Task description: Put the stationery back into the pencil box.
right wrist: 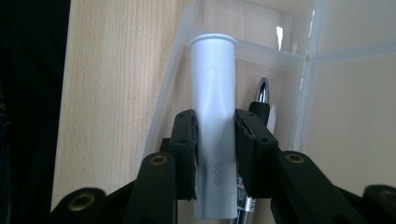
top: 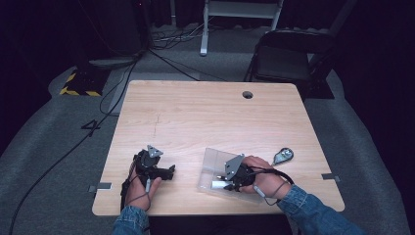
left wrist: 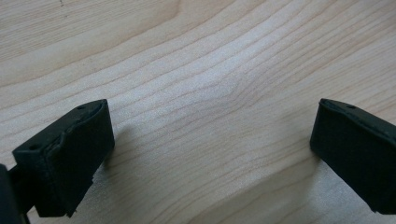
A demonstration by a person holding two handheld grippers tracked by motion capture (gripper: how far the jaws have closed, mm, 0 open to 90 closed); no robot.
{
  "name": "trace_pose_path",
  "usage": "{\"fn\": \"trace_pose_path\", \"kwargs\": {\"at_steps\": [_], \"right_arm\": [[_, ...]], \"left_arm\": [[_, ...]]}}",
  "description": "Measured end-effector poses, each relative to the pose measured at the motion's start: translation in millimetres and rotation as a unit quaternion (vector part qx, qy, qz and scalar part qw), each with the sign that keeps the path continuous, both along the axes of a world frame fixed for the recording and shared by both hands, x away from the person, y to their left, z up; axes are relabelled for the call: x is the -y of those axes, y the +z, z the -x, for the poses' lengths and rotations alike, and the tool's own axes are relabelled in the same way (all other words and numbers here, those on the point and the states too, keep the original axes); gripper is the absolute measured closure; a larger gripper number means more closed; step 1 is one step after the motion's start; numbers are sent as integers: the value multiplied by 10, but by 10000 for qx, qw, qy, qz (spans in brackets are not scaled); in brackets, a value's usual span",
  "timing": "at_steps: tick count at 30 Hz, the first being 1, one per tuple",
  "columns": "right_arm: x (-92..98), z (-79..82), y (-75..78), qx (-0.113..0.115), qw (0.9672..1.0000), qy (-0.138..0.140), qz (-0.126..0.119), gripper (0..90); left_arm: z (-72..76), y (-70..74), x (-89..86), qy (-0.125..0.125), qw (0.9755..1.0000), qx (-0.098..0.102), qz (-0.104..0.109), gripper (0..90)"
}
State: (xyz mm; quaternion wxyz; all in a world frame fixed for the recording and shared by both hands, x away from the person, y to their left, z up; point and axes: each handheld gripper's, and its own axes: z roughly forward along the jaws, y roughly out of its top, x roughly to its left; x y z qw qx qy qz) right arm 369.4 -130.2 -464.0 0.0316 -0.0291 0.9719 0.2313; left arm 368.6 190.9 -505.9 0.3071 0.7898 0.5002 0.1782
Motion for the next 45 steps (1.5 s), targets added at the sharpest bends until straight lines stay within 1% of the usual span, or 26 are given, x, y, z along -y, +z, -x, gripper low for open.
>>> {"fn": "trace_pose_path", "kwargs": {"at_steps": [3,4,7,9,10,12,14,16,17,22,23,24,27,30,33,37,39,41,42,44,45], "right_arm": [[6,-3,10,44,10000,-1,-24,688],[12,-2,19,26,10000,-26,-46,678],[33,-5,58,-32,9997,-105,-217,645],[43,-5,75,-58,9995,-143,-265,637],[56,-10,94,-72,9992,-182,-353,626],[92,-21,138,-93,9981,-305,-531,570],[126,-34,170,-125,9969,-378,-686,547],[145,-40,188,-121,9965,-402,-719,538],[190,-49,218,-117,9949,-541,-839,514],[290,-78,274,-107,9916,-761,-1045,490],[290,-78,274,-107,9916,-761,-1045,490],[311,-82,288,-100,9909,-805,-1075,487],[376,-91,333,-67,9882,-974,-1181,480],[464,-109,385,-9,9845,-1181,-1299,470],[574,-117,439,70,9801,-1390,-1415,466],[731,-108,503,156,9729,-1655,-1605,466],[789,-119,537,151,9714,-1733,-1615,465],[847,-125,579,235,9676,-1864,-1689,461],[880,-133,594,264,9663,-1912,-1704,461],[969,-146,619,254,9619,-2046,-1796,461],[1015,-154,628,264,9602,-2101,-1820,459]], "left_arm": [[-1,0,-1,-12,10000,2,-6,1],[0,0,0,1,10000,-1,0,1],[0,0,0,0,10000,-1,-1,1],[0,0,0,1,10000,-1,0,1],[0,-2,1,7,10000,10,4,1],[0,-1,1,6,10000,10,3,1],[-3,0,1,-3,10000,-3,3,1],[-6,-1,5,10,10000,11,8,1],[-9,-1,6,7,10000,4,10,1],[-13,-1,6,-4,10000,4,5,1],[-13,-1,7,-4,10000,5,7,1],[-14,-1,7,-4,10000,4,5,1],[-14,-2,8,-2,10000,2,13,1],[-14,-1,8,-3,10000,4,7,1],[-12,-1,7,-10,10000,3,6,1],[-12,-1,6,-13,10000,4,9,1],[-11,-1,7,-11,10000,1,7,1],[-12,-1,6,-11,10000,7,9,1],[-11,-1,6,-4,10000,7,6,1],[-10,-1,6,21,10000,2,10,1],[-10,-1,6,24,10000,3,12,1]]}}
